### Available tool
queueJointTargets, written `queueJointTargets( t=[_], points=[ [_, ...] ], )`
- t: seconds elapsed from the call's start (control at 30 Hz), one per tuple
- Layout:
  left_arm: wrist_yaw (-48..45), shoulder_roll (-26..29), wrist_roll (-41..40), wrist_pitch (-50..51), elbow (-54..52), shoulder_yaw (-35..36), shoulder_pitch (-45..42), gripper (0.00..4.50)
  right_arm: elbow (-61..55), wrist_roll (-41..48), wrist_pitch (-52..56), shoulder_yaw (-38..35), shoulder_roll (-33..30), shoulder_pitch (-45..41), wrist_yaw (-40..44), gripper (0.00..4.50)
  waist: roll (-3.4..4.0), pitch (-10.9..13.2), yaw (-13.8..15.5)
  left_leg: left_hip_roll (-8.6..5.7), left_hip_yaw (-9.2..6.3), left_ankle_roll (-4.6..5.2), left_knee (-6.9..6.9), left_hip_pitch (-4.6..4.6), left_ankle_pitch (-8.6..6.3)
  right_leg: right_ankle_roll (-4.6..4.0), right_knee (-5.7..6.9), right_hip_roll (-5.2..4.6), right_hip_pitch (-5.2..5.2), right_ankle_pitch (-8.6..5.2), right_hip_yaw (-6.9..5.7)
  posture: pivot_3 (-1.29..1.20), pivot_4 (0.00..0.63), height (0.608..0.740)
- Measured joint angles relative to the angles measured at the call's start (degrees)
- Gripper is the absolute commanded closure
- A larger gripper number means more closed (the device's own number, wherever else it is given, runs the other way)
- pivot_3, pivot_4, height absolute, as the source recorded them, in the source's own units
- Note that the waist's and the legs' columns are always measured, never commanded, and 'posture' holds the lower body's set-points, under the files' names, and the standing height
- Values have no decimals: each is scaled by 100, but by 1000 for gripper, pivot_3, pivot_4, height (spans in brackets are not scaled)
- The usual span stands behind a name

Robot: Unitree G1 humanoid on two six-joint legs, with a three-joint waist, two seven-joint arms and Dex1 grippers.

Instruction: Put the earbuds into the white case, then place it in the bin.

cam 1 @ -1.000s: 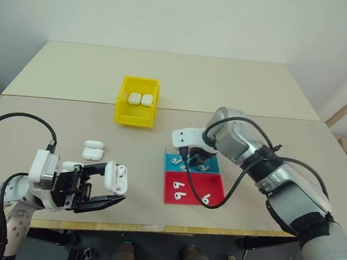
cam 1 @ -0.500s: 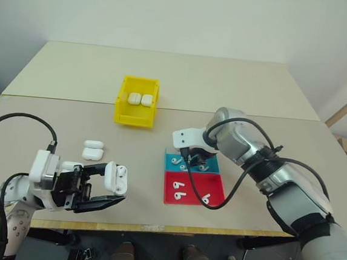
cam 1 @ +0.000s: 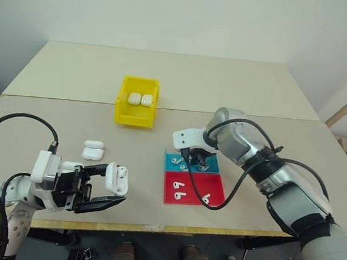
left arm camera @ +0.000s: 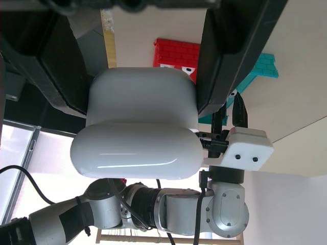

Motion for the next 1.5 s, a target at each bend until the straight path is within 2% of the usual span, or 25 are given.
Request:
queueJointTargets(
  t=[0.4, 0.53, 0.6, 0.77, 0.9, 1.03, 1.1, 1.3, 1.5],
  points=[
    [6, -2, 1, 0, 0, -2, 0, 1675, -54, 35, 50, -115, 0, 45, 25, 3229, 0, 0, 0, 0, 0, 0, 0, 0, 0, 0, 0, 0, 0, 0, 0, 0, 150, 740],
    [5, -5, -16, 8, 0, -10, -55, 1675, -415, 279, 402, -612, -99, 67, 4, 3229, 1, 1, 7, 0, -1, 0, 0, -1, 0, 0, 0, 0, -1, 0, 0, 0, 150, 740],
    [22, -24, -92, 27, 0, -26, -150, 1675, -717, 545, 706, -1113, -207, 100, -30, 3229, 1, 1, 16, 0, -1, 0, 0, -3, 0, 0, -1, -1, 0, 0, 0, 0, 150, 740],
    [91, -164, -134, 39, 14, -260, -583, 1675, -1665, 1523, 1661, -2745, -393, 329, -394, 3229, 0, 0, 43, -2, -8, 0, 1, -1, 0, 1, -6, -1, 12, 0, -6, 0, 150, 740],
    [228, -355, -120, 46, 56, -566, -991, 1675, -2595, 2437, 2231, -3997, -413, 1015, -765, 3229, -1, 0, 43, -3, -13, 0, 1, -2, 0, 1, -7, -1, 16, 0, -9, 0, 150, 740],
    [411, -492, -115, 69, 47, -790, -1219, 1675, -3628, 3445, 2613, -5035, -253, 1735, -1162, 3229, 0, 0, 4, -3, -14, 0, 0, -1, 0, 2, -6, 1, 17, 0, -7, 0, 150, 740],
    [450, -522, -120, 110, 38, -889, -1322, 1675, -4209, 3970, 2620, -5565, 85, 2079, -1466, 3229, 0, 0, -8, -1, -17, 0, -1, 2, 0, 2, -2, 5, 18, 0, -7, 0, 150, 740],
    [620, -631, -125, 231, 9, -1114, -1523, 1675, -5112, 5305, 2541, -6131, 825, 2703, -2270, 3229, 0, 0, 4, -3, -17, 0, 3, 5, 1, 3, -3, 3, 26, 0, -7, 0, 150, 740],
    [750, -732, -123, 266, -109, -1254, -1523, 1675, -5381, 6501, 2461, -6291, 957, 2987, -2859, 3229, 0, 0, 13, -2, -19, 0, 2, 4, 0, 3, -4, 4, 26, 0, -9, 0, 150, 740]
  ],
)
